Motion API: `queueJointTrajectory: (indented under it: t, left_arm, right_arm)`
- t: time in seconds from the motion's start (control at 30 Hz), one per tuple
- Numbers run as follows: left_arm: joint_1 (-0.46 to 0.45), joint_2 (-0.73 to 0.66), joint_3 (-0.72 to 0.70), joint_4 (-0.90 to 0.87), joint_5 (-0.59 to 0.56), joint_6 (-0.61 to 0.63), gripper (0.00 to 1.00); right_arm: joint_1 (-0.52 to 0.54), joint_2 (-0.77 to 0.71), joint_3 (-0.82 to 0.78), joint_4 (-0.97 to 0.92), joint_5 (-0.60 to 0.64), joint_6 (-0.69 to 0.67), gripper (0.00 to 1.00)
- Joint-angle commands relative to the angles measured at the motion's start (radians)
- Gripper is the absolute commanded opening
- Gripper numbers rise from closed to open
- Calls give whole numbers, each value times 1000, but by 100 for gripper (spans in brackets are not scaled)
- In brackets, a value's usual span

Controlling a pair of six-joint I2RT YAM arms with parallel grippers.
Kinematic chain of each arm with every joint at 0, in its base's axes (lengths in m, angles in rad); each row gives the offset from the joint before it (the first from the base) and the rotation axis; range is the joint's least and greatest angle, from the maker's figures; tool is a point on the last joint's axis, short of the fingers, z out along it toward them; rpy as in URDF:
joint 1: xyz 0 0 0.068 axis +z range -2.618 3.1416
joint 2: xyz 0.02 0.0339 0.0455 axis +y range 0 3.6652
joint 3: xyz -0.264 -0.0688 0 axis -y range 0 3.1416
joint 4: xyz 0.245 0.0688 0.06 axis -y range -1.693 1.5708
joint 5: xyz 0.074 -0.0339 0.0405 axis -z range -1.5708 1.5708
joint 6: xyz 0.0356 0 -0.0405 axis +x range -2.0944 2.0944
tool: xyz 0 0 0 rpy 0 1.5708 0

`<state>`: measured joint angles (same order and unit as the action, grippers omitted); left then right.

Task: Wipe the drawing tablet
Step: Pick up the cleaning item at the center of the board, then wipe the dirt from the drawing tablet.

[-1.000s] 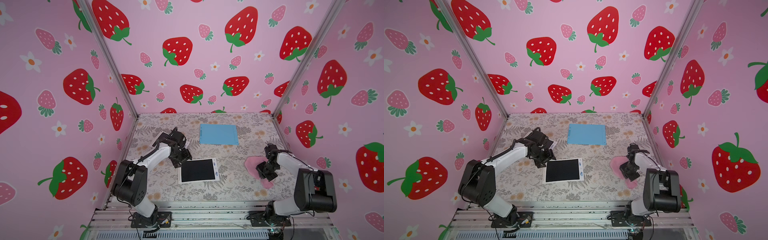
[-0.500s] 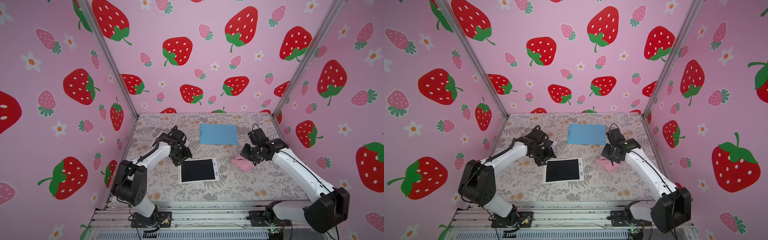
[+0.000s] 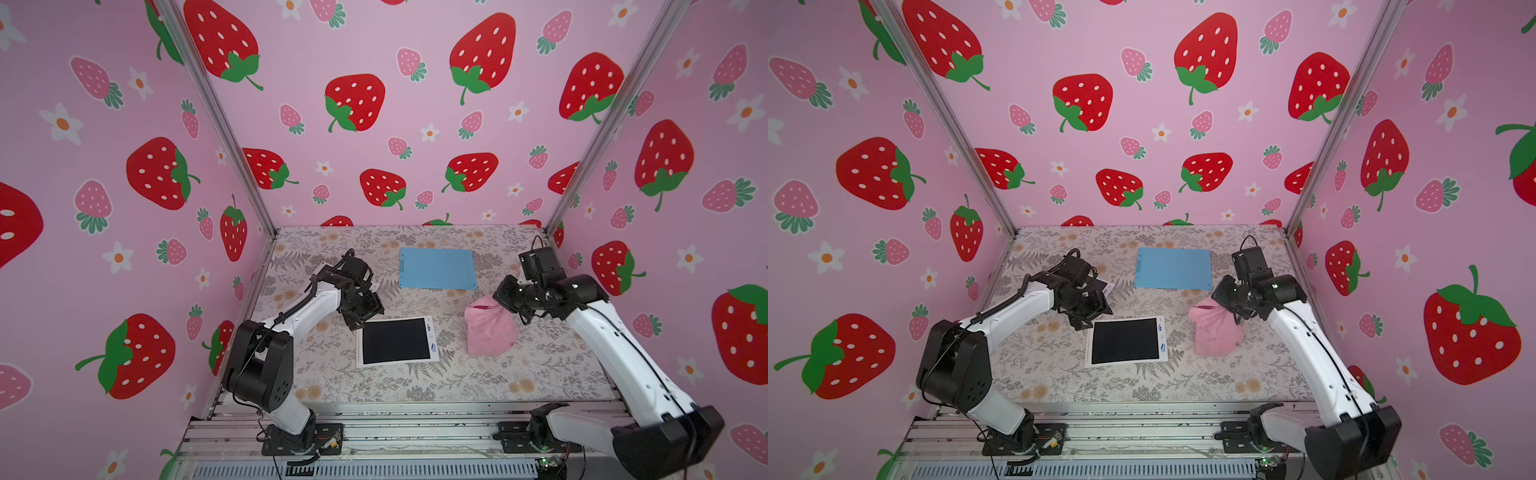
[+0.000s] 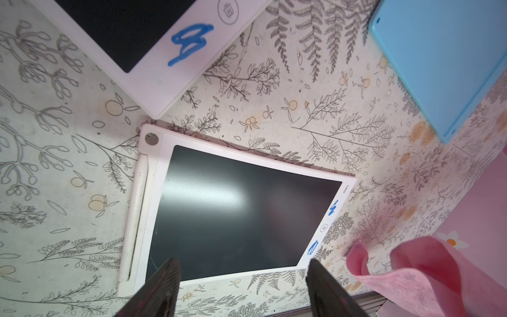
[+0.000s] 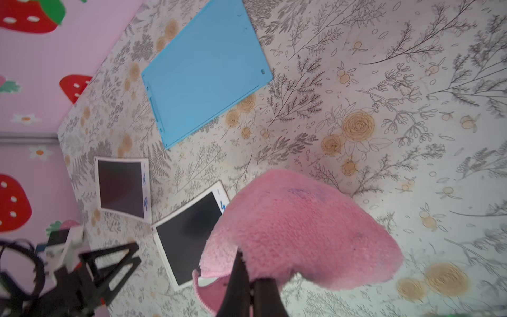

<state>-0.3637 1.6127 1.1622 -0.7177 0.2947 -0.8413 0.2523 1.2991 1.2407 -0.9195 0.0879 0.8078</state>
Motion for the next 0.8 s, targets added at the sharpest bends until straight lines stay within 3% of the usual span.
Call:
queueJointTrajectory:
  t: [0.0,0.2,0.3,0.53,0.63,0.77]
  left_arm:
    - [5,3,43,-27,-20,-1,73]
    - [5,-15,36,-29,-18,-5,72]
    - [5,-29,14,-26,-20,-10,72]
    - [5,-24,6,-18,-9,-15,72]
    - [5,-9,32,-36,-8,0,72]
    - [5,4,58,-51,-8,10,71]
  right_arm:
    - [-117,147,-25,222,-122,-63,0]
    - [-140,220,-34,324,-152,-206,0]
    - [-107,129,-164,303,-152,-168,0]
    - [-12,-95,-525,344,-20,35,0]
    - [-17,-105,-538,332,57,44,0]
    - [-23,-9,-431,184,193,58,0]
